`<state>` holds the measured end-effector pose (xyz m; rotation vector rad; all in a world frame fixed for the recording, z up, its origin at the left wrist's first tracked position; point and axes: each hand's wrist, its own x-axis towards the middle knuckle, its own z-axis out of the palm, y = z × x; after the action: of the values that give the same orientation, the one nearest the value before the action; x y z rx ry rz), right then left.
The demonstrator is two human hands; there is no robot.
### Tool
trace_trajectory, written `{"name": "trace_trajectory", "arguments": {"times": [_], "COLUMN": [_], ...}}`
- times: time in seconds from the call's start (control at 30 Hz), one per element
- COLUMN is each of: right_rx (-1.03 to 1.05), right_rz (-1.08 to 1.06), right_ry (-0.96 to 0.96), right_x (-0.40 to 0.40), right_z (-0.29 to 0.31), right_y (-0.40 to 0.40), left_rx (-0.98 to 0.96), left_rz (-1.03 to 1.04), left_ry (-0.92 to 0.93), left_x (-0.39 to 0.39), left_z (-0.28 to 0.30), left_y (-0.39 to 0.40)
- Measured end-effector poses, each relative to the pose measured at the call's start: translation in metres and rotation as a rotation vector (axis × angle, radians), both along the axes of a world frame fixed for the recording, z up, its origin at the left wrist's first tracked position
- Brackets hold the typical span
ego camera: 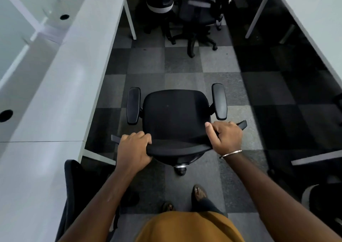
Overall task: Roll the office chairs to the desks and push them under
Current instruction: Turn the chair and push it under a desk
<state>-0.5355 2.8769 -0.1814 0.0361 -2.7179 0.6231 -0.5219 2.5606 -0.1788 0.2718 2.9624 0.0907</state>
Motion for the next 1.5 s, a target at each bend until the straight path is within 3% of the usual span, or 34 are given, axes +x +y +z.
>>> {"name": "trace_trajectory", "arguments": {"times": [0.4,0.7,1.13,1.33,1.5], "right_rx": [-0.049,-0.034,-0.045,0.135,0.109], "right_rz": [0.234,0.484,0.659,0.826,0.791], "right_ry": [0.063,0.08,0.017,0.082,0.086], "right_x": [-0.114,-0.202,-0.291,-0.257,-0.245], "right_z": [0.001,0.011,0.005,0.004,-0.004], "right_y": [0.097,0.121,0.017,-0.084,-0.142], "left_rx": [0.104,0.093,-0.003,0.001,0.013], "left_rz": [-0.107,0.062,0.319,0.463,0.524], "left_ry": [0.031,0.017,-0.008,0.018,0.056], "left_x": [-0.041,-0.038,-0.063,-0.079,-0.08], "left_z": [0.006,0.009,0.015,0.017,0.005], "left_y": [0.065,0.124,0.079,0.031,-0.004]}}
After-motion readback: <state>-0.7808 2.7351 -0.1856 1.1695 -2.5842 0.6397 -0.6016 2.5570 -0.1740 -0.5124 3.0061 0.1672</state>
